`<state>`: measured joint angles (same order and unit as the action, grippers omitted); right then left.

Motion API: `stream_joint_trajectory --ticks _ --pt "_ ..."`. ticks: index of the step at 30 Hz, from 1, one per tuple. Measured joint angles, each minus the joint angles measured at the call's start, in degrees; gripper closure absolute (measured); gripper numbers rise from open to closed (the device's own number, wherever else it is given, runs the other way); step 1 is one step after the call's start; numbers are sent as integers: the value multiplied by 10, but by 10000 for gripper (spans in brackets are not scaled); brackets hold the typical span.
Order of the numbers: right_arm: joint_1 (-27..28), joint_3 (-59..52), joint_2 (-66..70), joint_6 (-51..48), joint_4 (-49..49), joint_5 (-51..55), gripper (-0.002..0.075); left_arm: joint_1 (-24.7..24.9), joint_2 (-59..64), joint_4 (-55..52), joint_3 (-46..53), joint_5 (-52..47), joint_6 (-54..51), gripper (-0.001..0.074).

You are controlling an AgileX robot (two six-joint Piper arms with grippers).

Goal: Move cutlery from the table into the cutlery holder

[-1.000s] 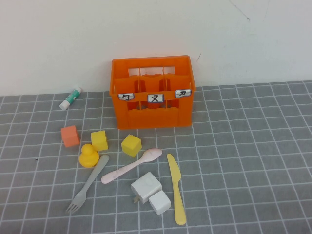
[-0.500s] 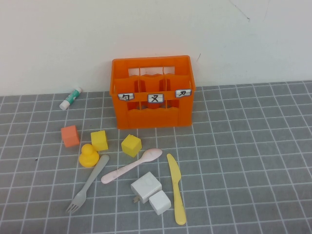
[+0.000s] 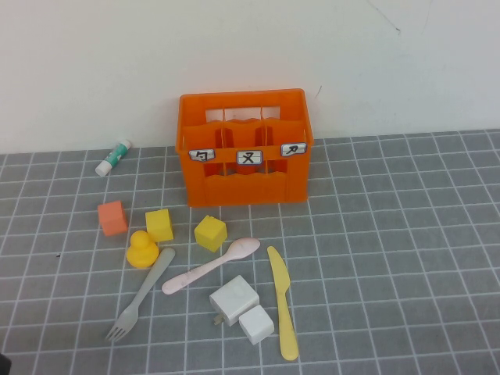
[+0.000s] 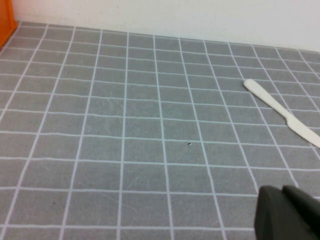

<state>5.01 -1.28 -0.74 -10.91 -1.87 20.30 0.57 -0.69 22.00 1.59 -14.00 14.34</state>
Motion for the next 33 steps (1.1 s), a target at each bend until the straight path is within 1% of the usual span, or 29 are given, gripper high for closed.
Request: stream_joint_trajectory --ticks 2,4,11,13,15,16,17,19,22,27,29,30,33 --pt "0 0 0 0 0 0 729 0 0 82 0 21 24 736" --pt "0 0 0 0 0 0 729 0 0 129 0 35 30 736" --pt "0 0 0 0 0 0 729 0 0 176 1 52 26 736" --pt "0 0 0 0 0 0 729 0 0 214 1 71 25 736" --pt "0 0 0 0 0 0 729 0 0 219 0 74 9 736" --pt "0 0 0 0 0 0 729 0 0 216 -11 62 -17 736" --pt "0 0 0 0 0 0 729 0 0 209 -29 47 -51 736" --pt "0 0 0 0 0 0 729 0 9 168 -96 -21 -133 736" --pt "0 0 0 0 0 0 729 0 57 96 -177 -114 -178 736" --pt "0 0 0 0 0 0 729 0 198 -85 -294 -314 -195 736" --pt "0 0 0 0 0 0 729 0 257 -142 -329 -378 -195 736" --pt "0 0 0 0 0 0 729 0 290 -166 -346 -402 -195 736" --pt "0 0 0 0 0 0 729 0 381 -201 -389 -424 -197 736"
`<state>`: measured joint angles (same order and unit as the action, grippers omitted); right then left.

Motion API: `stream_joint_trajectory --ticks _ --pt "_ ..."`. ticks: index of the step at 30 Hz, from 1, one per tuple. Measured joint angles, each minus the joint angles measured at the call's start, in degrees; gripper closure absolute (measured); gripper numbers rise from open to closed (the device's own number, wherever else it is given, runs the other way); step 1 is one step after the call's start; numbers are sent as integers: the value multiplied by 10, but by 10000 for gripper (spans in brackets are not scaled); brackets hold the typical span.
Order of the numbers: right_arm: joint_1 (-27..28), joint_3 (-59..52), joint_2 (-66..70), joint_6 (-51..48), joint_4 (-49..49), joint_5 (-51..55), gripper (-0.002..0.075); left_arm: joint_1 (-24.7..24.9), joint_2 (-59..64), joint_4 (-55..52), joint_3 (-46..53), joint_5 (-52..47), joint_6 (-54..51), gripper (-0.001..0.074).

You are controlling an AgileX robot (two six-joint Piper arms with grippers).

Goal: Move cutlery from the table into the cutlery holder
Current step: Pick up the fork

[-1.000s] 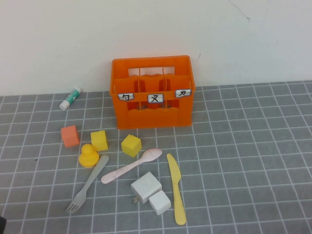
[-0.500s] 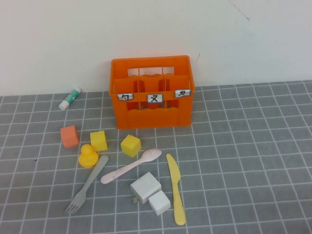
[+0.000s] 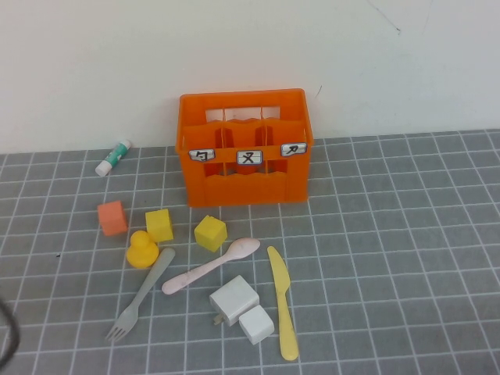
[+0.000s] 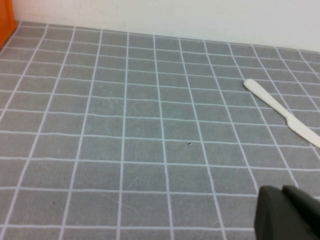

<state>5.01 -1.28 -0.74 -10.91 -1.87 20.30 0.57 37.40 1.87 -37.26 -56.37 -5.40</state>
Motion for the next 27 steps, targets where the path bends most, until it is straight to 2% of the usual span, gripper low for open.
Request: stream_joint_trajectory --ticks 5,17,22,27 --pt "0 0 0 0 0 0 729 0 127 24 -51 26 -27 736" --pt "0 0 0 0 0 0 729 5 351 171 -143 25 -196 736" --pt "0 0 0 0 0 0 729 64 396 129 -172 20 -204 736" --pt "0 0 0 0 0 0 729 162 429 31 -212 39 -148 736"
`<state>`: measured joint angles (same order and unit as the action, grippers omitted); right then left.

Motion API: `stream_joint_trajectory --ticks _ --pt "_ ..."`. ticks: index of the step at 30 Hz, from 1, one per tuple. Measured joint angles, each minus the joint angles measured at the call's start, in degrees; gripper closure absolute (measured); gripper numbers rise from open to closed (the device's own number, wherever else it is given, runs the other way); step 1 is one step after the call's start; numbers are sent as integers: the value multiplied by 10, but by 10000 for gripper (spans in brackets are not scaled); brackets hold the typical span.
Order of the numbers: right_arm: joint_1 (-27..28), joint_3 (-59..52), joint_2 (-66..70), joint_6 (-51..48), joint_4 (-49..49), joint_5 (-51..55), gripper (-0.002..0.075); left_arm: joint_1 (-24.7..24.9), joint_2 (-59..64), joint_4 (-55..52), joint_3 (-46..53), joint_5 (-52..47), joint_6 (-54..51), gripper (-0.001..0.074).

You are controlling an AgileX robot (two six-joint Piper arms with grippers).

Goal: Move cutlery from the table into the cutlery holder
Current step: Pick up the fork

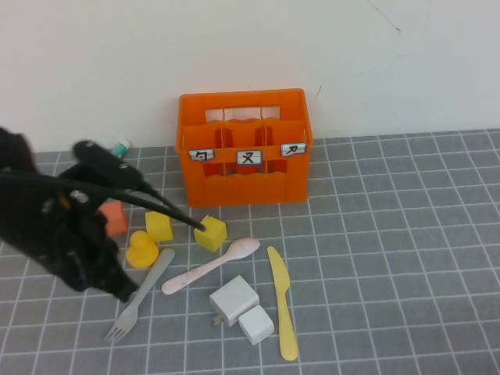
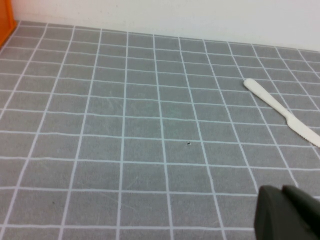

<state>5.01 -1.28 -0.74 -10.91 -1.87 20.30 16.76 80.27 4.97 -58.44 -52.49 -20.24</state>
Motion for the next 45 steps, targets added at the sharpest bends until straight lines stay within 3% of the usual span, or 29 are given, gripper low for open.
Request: stream_joint_trajectory --ticks 3,7,10,15,20,31,38,45 --pt "0 0 0 0 0 0 729 35 24 -28 -34 1 43 736" --pt "0 0 0 0 0 0 729 40 77 -29 -90 -24 74 719" --pt "0 0 0 0 0 0 729 40 126 -34 -130 -39 64 629" --pt "0 0 0 0 0 0 729 41 187 -37 -155 -36 60 416" --pt "0 0 0 0 0 0 729 42 245 -50 -157 -20 62 324" --pt "0 0 0 0 0 0 729 37 320 -65 -157 55 121 315" --pt "0 0 0 0 0 0 729 -16 336 -38 -158 66 144 315" --pt "0 0 0 0 0 0 729 -30 337 11 -158 66 82 393"
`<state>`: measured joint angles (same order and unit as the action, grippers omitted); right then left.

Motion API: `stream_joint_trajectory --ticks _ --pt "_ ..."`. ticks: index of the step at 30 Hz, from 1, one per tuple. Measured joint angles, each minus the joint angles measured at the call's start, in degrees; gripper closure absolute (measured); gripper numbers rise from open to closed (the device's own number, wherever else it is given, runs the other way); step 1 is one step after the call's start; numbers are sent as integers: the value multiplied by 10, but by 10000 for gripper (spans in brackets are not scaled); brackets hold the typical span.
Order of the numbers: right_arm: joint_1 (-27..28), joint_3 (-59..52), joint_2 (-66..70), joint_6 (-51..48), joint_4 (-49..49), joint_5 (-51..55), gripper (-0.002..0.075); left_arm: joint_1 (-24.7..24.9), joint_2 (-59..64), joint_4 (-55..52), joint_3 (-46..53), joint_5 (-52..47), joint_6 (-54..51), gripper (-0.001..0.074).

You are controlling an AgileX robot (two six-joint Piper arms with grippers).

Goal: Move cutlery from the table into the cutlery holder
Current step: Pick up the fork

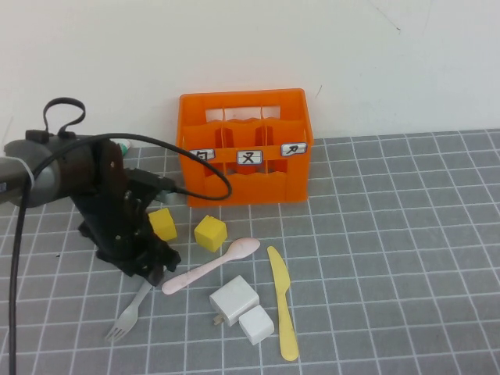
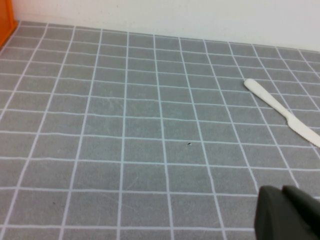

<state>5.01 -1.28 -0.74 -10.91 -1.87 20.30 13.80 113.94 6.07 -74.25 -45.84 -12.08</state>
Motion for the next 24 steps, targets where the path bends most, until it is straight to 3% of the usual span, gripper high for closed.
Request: stream_joint_trajectory --ticks 6,24 --pt "0 0 0 0 0 0 729 22 0 14 0 10 -68 454" --pt "0 0 0 0 0 0 729 26 20 -4 -6 17 -57 461"
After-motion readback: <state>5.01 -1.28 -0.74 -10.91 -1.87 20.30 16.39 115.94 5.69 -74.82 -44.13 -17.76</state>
